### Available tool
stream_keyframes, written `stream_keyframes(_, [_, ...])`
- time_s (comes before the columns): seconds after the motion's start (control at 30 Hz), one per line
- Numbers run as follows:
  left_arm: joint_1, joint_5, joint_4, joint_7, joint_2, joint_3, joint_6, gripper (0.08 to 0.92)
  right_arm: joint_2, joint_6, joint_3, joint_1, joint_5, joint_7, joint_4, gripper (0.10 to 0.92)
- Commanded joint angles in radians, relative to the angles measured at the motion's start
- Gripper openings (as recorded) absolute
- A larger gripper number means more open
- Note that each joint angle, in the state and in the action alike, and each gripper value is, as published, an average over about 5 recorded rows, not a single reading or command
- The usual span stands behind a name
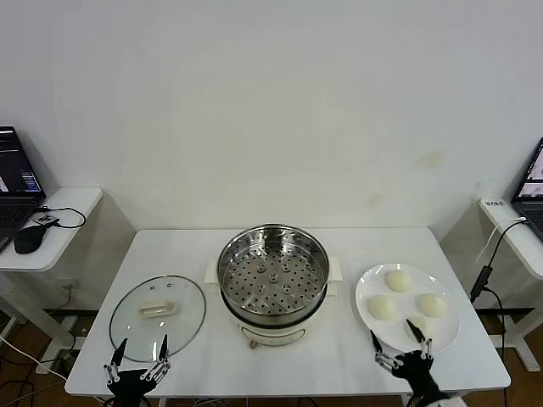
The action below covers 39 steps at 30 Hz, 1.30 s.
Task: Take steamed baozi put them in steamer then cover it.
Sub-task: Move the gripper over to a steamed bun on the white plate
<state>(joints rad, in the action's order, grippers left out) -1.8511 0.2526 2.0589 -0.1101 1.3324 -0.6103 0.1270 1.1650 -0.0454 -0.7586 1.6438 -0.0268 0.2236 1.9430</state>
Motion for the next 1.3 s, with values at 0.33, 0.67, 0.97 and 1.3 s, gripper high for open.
stream_keyframes(0.33, [-0.003, -0.049, 0.016, 0.004, -0.001, 0.004, -0.058, 0.823, -0.465, 0.153, -0.016, -0.312, 0.213, 0.218, -0.167, 0.823])
stream_keyframes(0.67, [-0.015, -0.047, 0.030, -0.013, 0.009, -0.017, -0.061, 0.823, -0.715, 0.124, 0.324, -0.743, 0.351, 0.582, -0.365, 0.823])
stream_keyframes(0.97, [-0.008, -0.045, 0.027, -0.019, 0.011, -0.027, -0.062, 0.823, -0.735, 0.072, 0.929, -1.295, 0.299, 0.826, -0.576, 0.823])
stream_keyframes(1.3, [0.007, -0.037, 0.019, -0.022, 0.011, -0.043, -0.064, 0.823, -0.608, 0.045, 1.238, -1.516, 0.276, 0.867, -0.735, 0.823])
